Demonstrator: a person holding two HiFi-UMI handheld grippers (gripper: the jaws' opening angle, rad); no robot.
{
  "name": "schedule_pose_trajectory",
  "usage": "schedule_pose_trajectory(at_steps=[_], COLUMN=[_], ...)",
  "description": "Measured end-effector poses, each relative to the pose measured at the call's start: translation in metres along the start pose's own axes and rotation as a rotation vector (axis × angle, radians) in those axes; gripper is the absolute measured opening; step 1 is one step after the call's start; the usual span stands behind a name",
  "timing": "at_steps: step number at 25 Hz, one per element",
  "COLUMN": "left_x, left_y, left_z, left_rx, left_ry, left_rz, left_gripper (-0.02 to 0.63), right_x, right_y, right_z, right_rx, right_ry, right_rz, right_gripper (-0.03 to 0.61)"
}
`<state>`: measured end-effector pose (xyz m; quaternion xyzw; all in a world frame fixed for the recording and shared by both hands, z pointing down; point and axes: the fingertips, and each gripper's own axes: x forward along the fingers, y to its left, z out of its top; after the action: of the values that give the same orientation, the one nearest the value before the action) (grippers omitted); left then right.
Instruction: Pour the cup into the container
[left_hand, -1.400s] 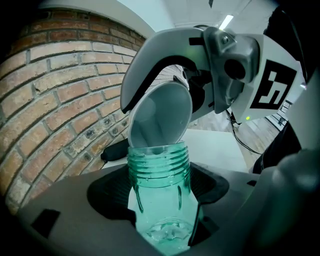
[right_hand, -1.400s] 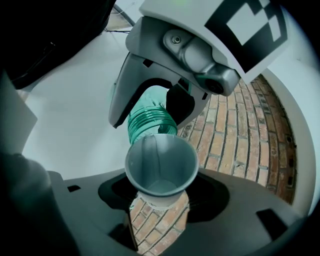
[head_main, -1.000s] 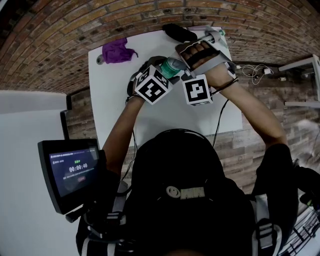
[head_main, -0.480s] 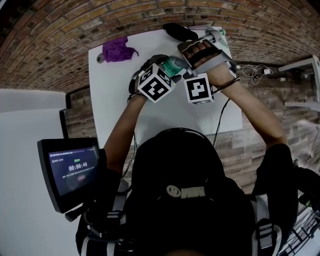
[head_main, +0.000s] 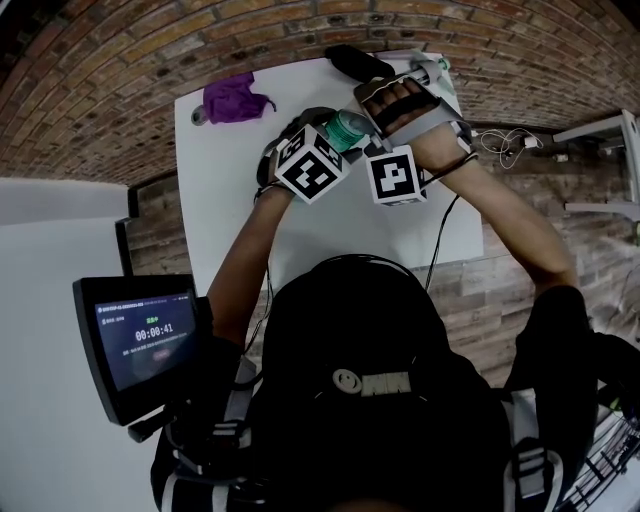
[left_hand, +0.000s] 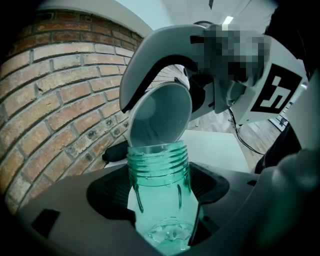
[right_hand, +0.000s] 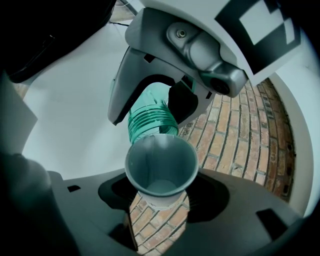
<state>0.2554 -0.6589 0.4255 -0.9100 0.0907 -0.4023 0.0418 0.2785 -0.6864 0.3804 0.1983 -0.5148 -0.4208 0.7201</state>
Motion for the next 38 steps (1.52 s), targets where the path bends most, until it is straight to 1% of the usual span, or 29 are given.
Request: schedule_pose_trajectory(at_steps=[5, 8, 11, 13, 16, 23, 27, 34, 38], left_x=[-0.001, -0.002, -0.003, -0.005, -0.008, -0.017, -0.027, -0.048, -0.073], left_y=[-0.001, 0.000, 0.000, 0.001, 0.002, 0.006, 0.007, 0.016, 0.012], left_z=[0.000, 0.000, -0.002, -0.002, -0.001, -0.006, -0.009, -0.022, -0.037], left_rx=[0.001, -0.002, -0.008, -0.012, -0.014, -0.039, -0.058, -0.116, -0.167], left_ry=[-0.010, -0.015, -0.019, -0.024, -0.036, -0.077, -0.118, -0.245, -0.299], left_rz=[0.003, 0.008, 0.010, 0.014, 0.020, 0.049, 0.076, 0.155, 0.207], left_gripper=[0.360, 0.360, 0.360, 0.360, 0.360, 0.360, 0.359, 0.359, 0.359], right_x=[-0.001, 0.000, -0.003, -0.004, -0.005, -0.008, -0.013, -0.015, -0.031], right_y=[-0.001, 0.002, -0.008, -0.011, -0.009, -0.017, -0.023, -0.037, -0.052], right_z=[0.000, -0.002, 0.002, 0.004, 0.005, 0.017, 0.027, 0.045, 0.064], right_rx=[-0.011, -0.048, -0.049, -0.054, -0.043, 0.081, 0.186, 0.439, 0.649], right_ry=[0.012, 0.038, 0.027, 0.026, 0.014, -0.065, -0.142, -0.297, -0.428], right_rz=[-0.010, 0.000, -0.038, -0.048, -0.016, 0.009, 0.024, 0.062, 0.103], right_gripper=[0.268, 0.268, 0.268, 0.268, 0.268, 0.268, 0.268, 0.268, 0.268])
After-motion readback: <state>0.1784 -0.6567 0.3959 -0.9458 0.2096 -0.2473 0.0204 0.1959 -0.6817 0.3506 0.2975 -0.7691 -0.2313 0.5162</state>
